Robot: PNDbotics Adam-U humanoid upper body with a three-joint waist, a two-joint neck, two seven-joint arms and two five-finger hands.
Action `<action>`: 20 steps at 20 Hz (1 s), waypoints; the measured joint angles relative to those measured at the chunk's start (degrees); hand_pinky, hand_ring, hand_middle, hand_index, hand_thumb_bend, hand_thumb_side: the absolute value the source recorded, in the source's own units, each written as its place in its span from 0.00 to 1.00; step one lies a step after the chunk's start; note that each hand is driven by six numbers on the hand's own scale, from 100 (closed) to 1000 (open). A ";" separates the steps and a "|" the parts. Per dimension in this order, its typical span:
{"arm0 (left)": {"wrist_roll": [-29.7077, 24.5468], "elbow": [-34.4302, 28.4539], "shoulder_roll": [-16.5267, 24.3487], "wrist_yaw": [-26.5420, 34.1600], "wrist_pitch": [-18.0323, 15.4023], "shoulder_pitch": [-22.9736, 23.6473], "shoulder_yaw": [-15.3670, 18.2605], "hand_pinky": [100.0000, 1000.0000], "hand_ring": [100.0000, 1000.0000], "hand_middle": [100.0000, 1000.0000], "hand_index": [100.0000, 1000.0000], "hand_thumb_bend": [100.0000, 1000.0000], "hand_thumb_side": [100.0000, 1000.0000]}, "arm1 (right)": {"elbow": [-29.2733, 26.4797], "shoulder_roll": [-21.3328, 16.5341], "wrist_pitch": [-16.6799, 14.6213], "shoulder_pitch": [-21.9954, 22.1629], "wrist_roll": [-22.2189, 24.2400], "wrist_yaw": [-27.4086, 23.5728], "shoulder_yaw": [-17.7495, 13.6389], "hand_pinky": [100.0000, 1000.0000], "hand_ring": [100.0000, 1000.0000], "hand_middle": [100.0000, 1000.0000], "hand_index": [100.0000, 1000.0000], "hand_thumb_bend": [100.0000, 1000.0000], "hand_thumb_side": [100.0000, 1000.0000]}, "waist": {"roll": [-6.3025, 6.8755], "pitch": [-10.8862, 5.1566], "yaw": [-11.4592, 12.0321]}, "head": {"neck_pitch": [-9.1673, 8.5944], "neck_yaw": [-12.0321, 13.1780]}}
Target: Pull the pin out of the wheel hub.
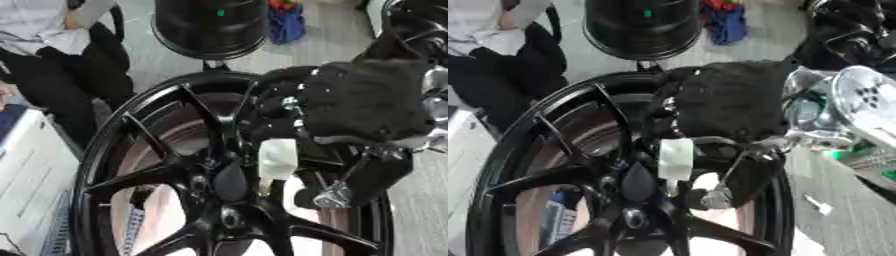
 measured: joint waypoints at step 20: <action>-0.45 0.00 -0.47 0.00 0.04 -0.29 -0.12 0.58 0.47 0.48 0.66 0.08 0.30 | 0.00 -0.66 21.55 3.08 -4.23 -0.20 -1.16 1.00 0.80 0.68 0.80 0.00 0.08 | -0.20 0.64 -0.03 | -0.39 0.11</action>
